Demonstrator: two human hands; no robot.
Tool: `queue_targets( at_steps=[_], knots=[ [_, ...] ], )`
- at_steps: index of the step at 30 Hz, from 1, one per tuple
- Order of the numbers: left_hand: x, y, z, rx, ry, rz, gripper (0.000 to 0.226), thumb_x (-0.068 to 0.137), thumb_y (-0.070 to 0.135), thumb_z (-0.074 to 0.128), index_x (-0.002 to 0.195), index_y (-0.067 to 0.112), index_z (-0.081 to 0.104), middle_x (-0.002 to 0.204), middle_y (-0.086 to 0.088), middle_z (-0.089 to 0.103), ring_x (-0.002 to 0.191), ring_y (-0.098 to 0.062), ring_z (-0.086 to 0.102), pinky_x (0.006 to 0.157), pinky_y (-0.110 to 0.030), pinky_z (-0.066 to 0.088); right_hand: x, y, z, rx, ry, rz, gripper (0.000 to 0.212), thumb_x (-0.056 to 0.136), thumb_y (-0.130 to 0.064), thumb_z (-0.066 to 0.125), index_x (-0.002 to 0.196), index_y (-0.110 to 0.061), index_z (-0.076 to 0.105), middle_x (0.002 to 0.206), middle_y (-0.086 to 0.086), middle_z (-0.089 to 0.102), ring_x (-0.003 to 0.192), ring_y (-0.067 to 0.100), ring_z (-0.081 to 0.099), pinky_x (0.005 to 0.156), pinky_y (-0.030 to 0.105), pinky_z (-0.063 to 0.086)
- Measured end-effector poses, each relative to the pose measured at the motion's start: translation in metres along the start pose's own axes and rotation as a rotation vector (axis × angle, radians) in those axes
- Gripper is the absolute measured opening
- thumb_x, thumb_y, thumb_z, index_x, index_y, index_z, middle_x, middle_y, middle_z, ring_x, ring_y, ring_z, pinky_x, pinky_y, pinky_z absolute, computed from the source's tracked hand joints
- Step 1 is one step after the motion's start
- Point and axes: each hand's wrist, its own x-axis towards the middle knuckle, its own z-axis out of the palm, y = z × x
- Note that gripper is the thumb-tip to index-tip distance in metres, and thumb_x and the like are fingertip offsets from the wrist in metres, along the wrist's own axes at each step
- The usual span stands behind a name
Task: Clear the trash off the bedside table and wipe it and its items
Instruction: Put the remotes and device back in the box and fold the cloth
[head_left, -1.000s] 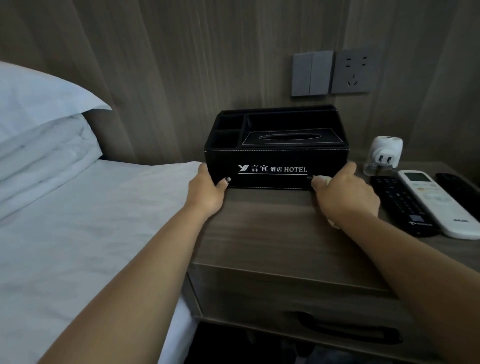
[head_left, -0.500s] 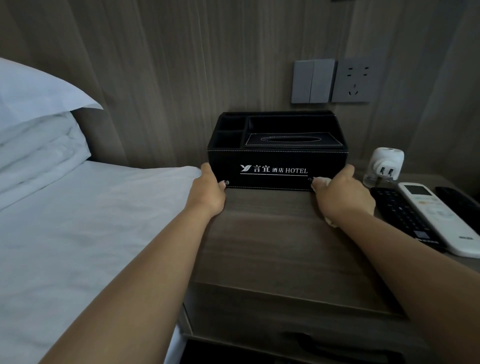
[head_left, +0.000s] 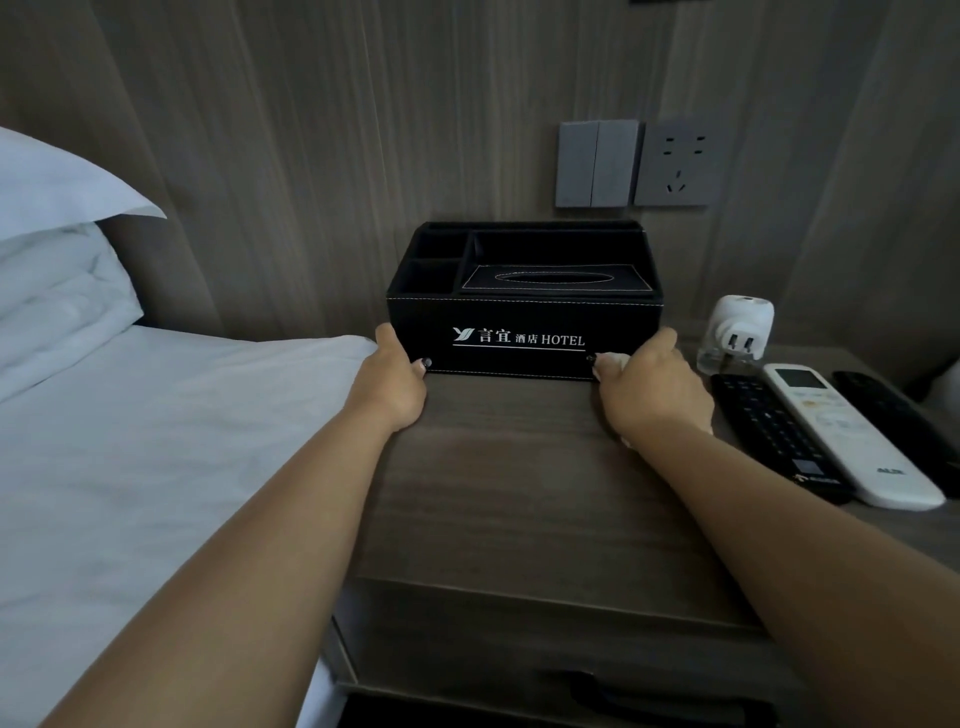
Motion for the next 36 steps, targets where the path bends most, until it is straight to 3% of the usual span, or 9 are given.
queue_targets(
  at_steps=[4,7,11,13,17,23,29,32,36],
  knots=[
    [-0.02,0.011,-0.001,-0.041,0.079,0.043,0.06,0.096,0.015,0.052,0.147,0.005,0.021,0.133,-0.018,0.051,0.117,-0.032,0.053,0.097,-0.045,0.044,-0.009,0.0,-0.009,0.11,0.09,-0.027,0.059,0.091,-0.036,0.059,0.134,-0.004,0.033,0.135,0.015,0.037,0.101,0.041,0.058,0.07,0.037,0.036],
    [-0.045,0.019,-0.006,-0.113,0.197,0.087,0.056,0.091,0.009,0.055,0.141,0.0,0.033,0.138,-0.018,0.044,0.128,-0.033,0.044,0.105,-0.045,0.04,-0.028,0.003,-0.021,0.283,0.145,-0.1,0.047,0.088,-0.031,0.062,0.124,-0.01,0.04,0.129,0.01,0.037,0.088,0.033,0.058,0.069,0.033,0.039],
    [-0.103,0.033,-0.008,-0.17,0.299,0.227,0.057,0.093,0.008,0.056,0.145,0.011,0.033,0.15,-0.007,0.034,0.139,-0.019,0.033,0.104,-0.009,0.026,-0.064,0.007,-0.044,0.509,0.064,-0.14,0.025,0.086,-0.03,0.064,0.105,-0.021,0.051,0.111,-0.008,0.04,0.08,0.006,0.05,0.072,0.025,0.04],
    [-0.135,0.046,-0.005,-0.243,0.304,0.328,0.052,0.094,0.009,0.056,0.142,0.016,0.036,0.149,-0.001,0.036,0.137,-0.009,0.032,0.097,0.002,0.021,-0.085,0.014,-0.06,0.666,0.003,-0.135,0.013,0.086,-0.03,0.064,0.094,-0.025,0.055,0.105,-0.009,0.049,0.082,0.001,0.053,0.07,0.019,0.041],
    [-0.196,0.072,0.003,-0.518,0.185,0.363,0.043,0.093,0.023,0.055,0.135,0.026,0.046,0.135,0.016,0.047,0.125,0.009,0.041,0.105,-0.017,0.034,-0.125,0.034,-0.102,1.088,-0.18,-0.006,0.006,0.09,-0.021,0.064,0.088,-0.018,0.059,0.073,0.0,0.068,0.059,0.014,0.065,0.049,0.033,0.053],
    [-0.253,0.091,0.003,-0.937,-0.249,0.283,0.047,0.086,0.03,0.059,0.131,0.021,0.051,0.117,0.011,0.068,0.108,0.001,0.062,0.086,-0.015,0.048,-0.151,0.053,-0.145,1.333,-0.421,0.01,0.011,0.091,-0.017,0.061,0.083,-0.023,0.064,0.066,0.002,0.065,0.059,0.014,0.061,0.051,0.027,0.052],
    [-0.267,0.106,0.008,-1.054,-0.358,0.31,0.032,0.085,0.022,0.065,0.114,0.011,0.065,0.105,-0.003,0.074,0.099,-0.014,0.069,0.079,-0.017,0.052,-0.156,0.074,-0.16,1.252,-0.182,0.011,0.012,0.09,-0.008,0.062,0.081,-0.015,0.064,0.06,-0.008,0.062,0.052,-0.001,0.054,0.05,0.012,0.045],
    [-0.265,0.107,0.015,-1.044,-0.304,0.282,0.01,0.089,0.018,0.066,0.096,0.012,0.07,0.084,-0.001,0.074,0.08,-0.013,0.071,0.071,-0.017,0.053,-0.152,0.084,-0.163,1.229,-0.059,0.013,0.009,0.088,-0.009,0.065,0.083,-0.017,0.063,0.064,-0.01,0.065,0.058,0.001,0.061,0.055,0.014,0.049],
    [-0.258,0.104,0.016,-1.11,-0.279,0.151,0.011,0.08,0.02,0.061,0.081,0.017,0.072,0.076,-0.006,0.07,0.073,-0.018,0.067,0.071,-0.034,0.055,-0.149,0.091,-0.16,1.086,0.109,-0.031,0.016,0.089,-0.011,0.066,0.093,-0.024,0.059,0.067,-0.014,0.066,0.059,0.001,0.063,0.055,0.012,0.048]
  ],
)
